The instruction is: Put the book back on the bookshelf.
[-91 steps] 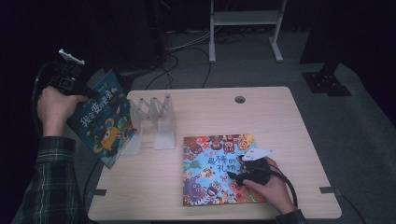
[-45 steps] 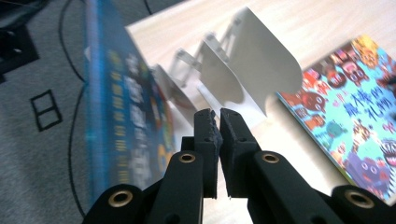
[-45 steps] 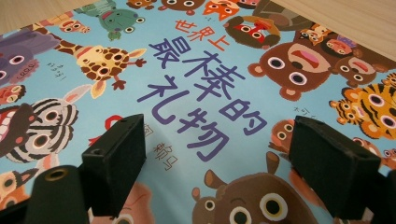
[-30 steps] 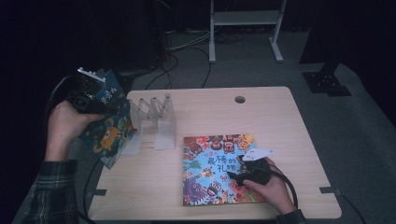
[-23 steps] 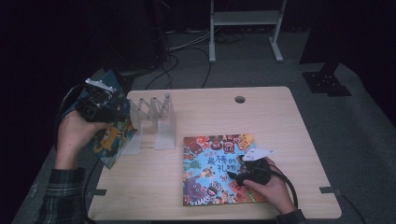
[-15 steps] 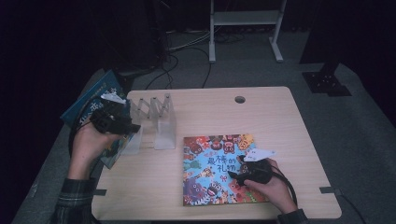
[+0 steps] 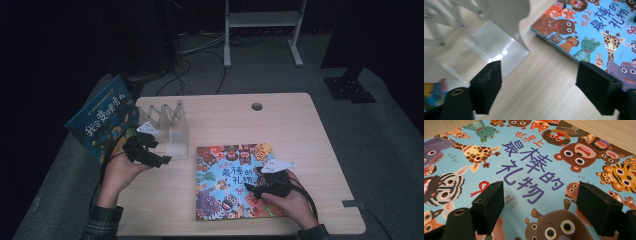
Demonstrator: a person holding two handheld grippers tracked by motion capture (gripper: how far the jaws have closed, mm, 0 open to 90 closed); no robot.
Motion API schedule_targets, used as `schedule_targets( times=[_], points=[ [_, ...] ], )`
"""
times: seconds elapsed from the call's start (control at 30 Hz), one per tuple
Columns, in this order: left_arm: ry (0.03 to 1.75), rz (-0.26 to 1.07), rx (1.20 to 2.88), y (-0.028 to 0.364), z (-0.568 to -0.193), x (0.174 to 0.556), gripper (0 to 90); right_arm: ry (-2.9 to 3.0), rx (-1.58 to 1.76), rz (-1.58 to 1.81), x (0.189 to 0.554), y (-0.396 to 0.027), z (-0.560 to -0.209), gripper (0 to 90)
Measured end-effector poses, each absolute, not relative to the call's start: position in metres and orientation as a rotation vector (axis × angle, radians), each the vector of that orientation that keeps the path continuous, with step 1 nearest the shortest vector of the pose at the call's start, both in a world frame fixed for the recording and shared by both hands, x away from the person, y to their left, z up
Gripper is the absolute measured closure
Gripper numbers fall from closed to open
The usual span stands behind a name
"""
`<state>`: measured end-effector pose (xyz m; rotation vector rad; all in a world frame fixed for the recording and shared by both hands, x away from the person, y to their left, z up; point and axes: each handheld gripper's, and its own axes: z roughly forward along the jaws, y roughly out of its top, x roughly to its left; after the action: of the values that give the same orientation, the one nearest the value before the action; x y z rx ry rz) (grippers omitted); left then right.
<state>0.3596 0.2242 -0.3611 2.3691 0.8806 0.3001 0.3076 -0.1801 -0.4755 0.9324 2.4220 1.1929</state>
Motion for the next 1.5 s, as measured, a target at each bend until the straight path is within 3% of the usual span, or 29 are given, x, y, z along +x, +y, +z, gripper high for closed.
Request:
schedule_targets(
  times=[0.37, 0.73, 1.5],
  points=[
    [0.801, 0.254, 2.388, 0.199, -0.400, 0.351, 8.4, 2.415, 0.973, 1.162, 0.311, -0.188, -0.471, 22.8],
    [0.742, 0.185, 2.484, 0.182, -0.427, 0.346, 8.2, 2.348, 1.094, 1.129, 0.329, -0.206, -0.465, 24.9],
    [0.748, 0.130, 2.462, 0.186, -0.444, 0.341, 8.3, 2.298, 1.316, 1.057, 0.406, -0.220, -0.471, 21.5]
  ],
)
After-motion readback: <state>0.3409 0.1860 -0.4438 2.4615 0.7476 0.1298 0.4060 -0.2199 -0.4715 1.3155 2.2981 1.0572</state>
